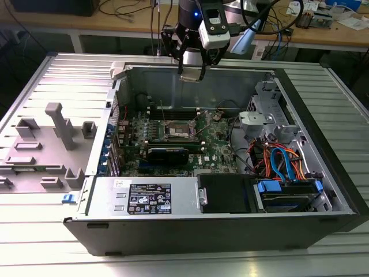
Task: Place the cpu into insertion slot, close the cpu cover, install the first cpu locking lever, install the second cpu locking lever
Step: 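Place the cpu into insertion slot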
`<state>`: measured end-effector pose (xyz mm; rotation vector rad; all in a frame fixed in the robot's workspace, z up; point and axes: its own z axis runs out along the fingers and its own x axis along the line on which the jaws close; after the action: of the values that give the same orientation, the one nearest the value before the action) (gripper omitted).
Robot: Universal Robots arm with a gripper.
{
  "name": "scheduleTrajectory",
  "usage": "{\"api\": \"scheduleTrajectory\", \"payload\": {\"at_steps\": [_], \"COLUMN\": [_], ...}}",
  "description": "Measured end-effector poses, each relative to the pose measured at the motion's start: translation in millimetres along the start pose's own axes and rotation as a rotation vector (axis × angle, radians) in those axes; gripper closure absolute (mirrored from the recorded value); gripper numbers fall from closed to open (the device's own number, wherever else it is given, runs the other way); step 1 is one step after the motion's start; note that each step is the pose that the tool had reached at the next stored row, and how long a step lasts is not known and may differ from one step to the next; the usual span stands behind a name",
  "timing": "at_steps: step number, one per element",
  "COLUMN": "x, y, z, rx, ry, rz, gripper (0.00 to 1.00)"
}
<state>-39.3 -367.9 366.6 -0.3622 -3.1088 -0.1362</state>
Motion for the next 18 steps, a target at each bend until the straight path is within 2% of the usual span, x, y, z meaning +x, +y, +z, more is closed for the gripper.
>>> {"api": "scheduleTrajectory", "payload": {"at_steps": [14,18], "x": [-0.1,-0.2], "y": [-0.4,-0.4], "z": [0.0,0.8], "rx": [0.0,-0.0006], "ry": [-0.0002,-0.0066], "rz": [0.003,0.074], "gripper": [0.46,0.46]}}
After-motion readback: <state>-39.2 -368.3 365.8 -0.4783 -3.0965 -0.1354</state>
